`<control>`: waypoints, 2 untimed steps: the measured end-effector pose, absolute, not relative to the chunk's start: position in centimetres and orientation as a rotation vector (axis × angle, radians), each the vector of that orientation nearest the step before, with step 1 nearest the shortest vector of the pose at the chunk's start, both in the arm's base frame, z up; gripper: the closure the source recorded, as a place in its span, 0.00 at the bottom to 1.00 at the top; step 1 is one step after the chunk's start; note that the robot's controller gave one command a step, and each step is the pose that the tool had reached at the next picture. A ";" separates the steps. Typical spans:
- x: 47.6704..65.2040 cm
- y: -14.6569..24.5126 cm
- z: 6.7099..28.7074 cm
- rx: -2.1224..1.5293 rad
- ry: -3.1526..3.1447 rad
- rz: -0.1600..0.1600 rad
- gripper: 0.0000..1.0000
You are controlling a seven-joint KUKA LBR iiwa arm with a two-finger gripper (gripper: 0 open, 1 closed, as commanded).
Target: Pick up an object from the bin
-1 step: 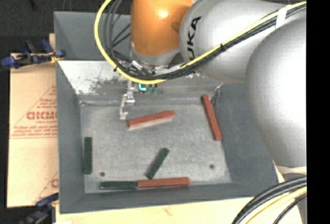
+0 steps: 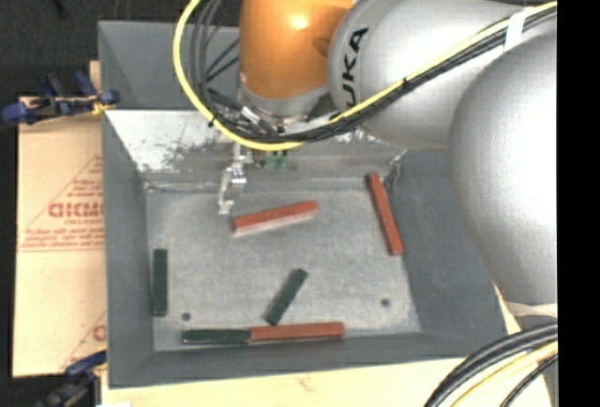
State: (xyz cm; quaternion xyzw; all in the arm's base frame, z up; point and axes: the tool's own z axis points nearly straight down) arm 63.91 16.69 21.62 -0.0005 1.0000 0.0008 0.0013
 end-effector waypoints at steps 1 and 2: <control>63.3 12.4 13.8 0.056 3.134 0.004 0.00; 61.3 8.0 14.8 -0.147 3.138 -0.001 0.00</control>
Offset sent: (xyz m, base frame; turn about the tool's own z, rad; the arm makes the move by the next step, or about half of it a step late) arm -0.0287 -0.0898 -0.0626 -0.0955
